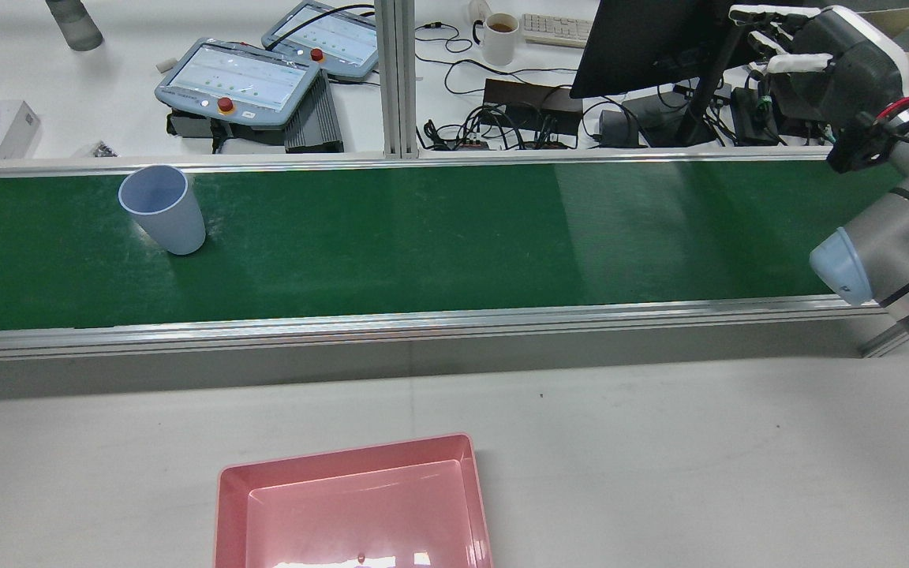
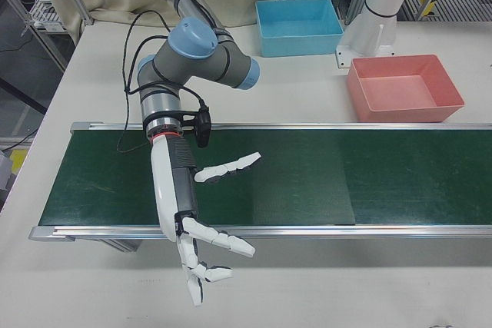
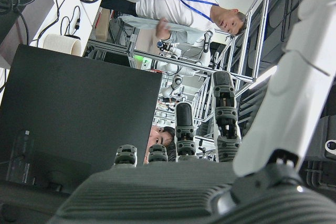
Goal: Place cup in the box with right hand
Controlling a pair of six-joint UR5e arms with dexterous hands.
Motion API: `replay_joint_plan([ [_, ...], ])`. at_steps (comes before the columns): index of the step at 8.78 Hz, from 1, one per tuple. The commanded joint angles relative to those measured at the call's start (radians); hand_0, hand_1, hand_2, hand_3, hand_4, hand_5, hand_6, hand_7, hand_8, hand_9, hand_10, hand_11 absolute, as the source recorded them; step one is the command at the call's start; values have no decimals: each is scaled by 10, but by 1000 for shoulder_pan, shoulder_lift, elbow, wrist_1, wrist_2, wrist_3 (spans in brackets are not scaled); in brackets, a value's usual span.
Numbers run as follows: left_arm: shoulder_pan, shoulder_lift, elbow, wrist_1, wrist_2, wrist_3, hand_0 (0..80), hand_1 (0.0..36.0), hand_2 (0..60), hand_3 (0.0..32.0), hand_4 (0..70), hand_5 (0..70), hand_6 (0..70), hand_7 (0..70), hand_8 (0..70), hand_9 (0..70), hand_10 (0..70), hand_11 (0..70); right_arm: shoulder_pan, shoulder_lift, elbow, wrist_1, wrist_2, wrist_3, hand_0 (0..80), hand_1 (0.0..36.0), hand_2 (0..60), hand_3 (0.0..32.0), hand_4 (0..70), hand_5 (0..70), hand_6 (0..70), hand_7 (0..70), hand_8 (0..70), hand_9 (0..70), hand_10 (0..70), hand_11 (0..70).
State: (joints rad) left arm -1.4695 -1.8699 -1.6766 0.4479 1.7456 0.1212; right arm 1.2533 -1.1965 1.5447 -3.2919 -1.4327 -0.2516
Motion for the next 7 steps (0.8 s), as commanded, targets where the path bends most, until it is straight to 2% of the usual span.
replay_joint_plan([
  [1,0,0,0,-1,0,0,0,0,0,0,0,0,0,0,0,0,0,0,0,0,0,0,0,0,528,89,0,56,273,43,75,418,8,83,35,66],
  [7,0,0,0,0,0,0,0,0,0,0,0,0,0,0,0,0,0,0,0,0,0,0,0,0,531,89,0,52,275,43,76,418,8,84,36,67],
])
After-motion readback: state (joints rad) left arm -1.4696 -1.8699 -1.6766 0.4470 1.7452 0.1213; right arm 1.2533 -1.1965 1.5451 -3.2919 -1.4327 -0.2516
